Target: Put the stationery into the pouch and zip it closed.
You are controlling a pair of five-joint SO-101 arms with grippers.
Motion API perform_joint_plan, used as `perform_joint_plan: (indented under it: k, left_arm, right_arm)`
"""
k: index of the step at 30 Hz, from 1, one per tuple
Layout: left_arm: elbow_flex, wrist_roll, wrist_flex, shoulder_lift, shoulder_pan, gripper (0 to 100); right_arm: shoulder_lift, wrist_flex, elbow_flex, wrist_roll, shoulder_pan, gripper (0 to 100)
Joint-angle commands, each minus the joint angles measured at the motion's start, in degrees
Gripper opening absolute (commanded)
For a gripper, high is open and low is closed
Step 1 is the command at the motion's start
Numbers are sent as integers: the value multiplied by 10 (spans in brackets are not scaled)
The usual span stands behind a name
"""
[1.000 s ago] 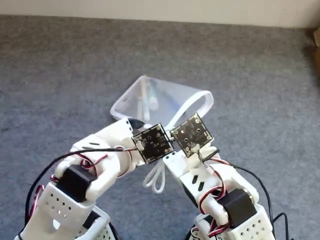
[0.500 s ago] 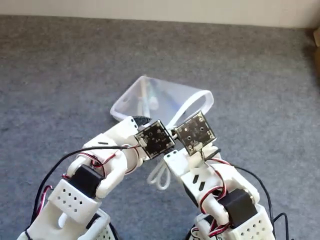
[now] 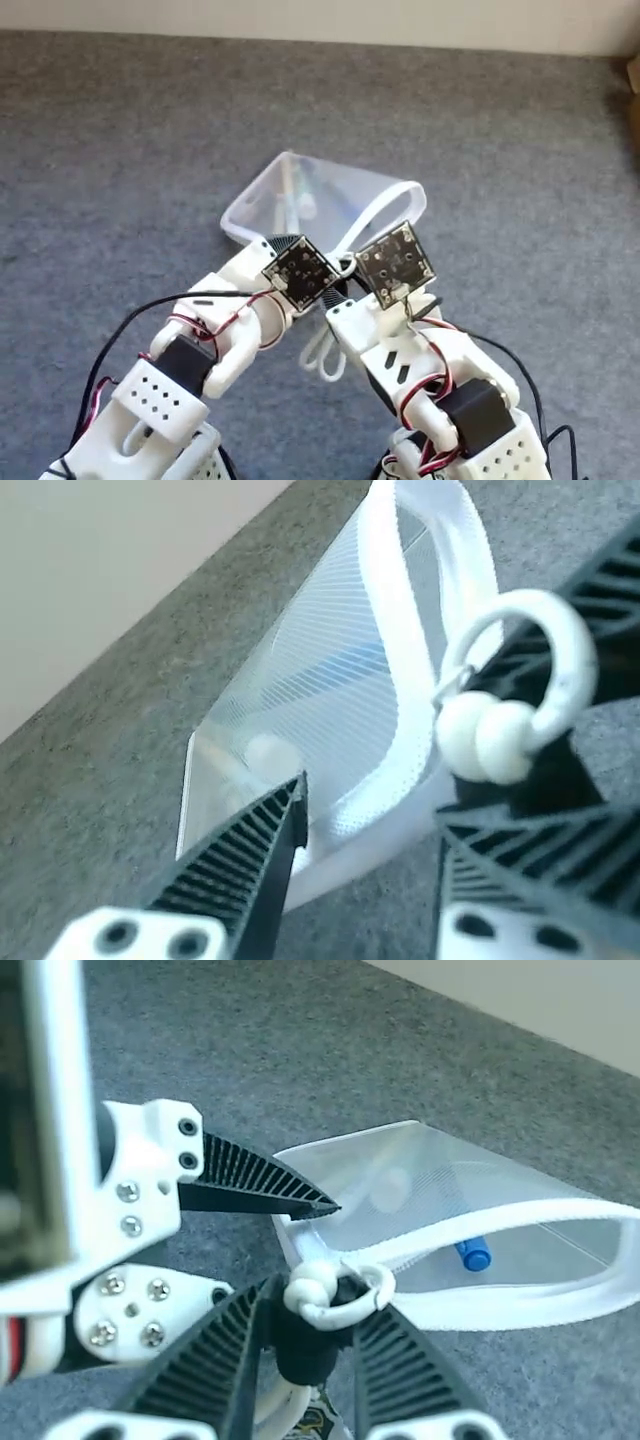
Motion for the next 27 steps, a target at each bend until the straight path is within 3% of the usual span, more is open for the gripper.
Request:
perform_joint_plan:
  k: [1,8,12,27]
  left_arm:
    - [13,16,-78,-4,10,126]
    - [32,13,-115,-8,6,2]
    - [31,14,-115,-9,5,6]
    - [15,15,-80,-9,-22,6]
  right_arm:
    - [-10,0,-38,-8,-17,5]
    - [-10,-1,-38,-8,-13,5]
    - [-10,-15,-38,-8,-9,5]
    - [-6,-138,-28,-43,162,5]
